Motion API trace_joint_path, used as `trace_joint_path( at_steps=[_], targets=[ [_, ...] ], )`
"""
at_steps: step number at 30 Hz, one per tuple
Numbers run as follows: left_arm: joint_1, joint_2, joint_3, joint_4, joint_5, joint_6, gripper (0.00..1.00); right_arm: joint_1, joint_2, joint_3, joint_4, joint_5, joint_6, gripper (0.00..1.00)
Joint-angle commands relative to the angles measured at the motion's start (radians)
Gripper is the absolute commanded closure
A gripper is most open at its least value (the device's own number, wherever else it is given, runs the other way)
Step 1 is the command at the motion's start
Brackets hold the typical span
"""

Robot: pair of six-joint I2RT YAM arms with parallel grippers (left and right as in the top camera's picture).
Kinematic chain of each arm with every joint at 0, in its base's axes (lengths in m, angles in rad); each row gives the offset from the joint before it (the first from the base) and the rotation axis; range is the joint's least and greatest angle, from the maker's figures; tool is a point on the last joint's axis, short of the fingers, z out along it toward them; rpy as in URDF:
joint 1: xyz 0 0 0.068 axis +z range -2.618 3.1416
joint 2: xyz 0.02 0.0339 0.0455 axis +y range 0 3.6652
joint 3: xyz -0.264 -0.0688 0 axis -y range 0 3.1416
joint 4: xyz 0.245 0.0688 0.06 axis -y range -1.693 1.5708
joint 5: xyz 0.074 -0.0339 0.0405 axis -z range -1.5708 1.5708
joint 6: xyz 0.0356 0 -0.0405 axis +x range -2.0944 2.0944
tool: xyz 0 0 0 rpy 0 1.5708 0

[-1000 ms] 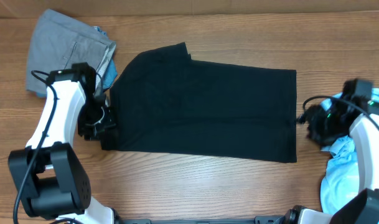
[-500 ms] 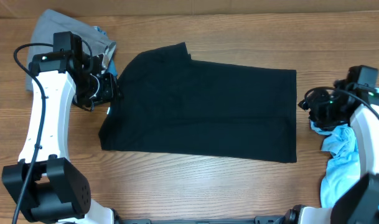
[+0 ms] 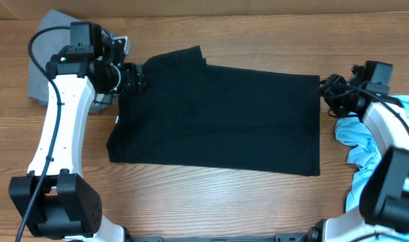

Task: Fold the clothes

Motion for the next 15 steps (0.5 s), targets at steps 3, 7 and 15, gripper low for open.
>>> trace_joint_path(
  at_steps=[3, 7, 15],
  targets=[
    [-0.052, -0.009, 0.080, 0.011, 0.011, 0.011, 0.33, 0.013, 0.117, 0.004, 0.153, 0.072, 0.013, 0.42],
    [-0.082, -0.009, 0.090, 0.003, 0.008, 0.012, 0.34, 0.013, 0.203, 0.004, 0.276, 0.116, 0.013, 0.41],
    [-0.128, -0.009, 0.090, -0.011, -0.017, 0.012, 0.34, 0.026, 0.330, 0.004, 0.402, 0.099, 0.013, 0.41]
  ],
)
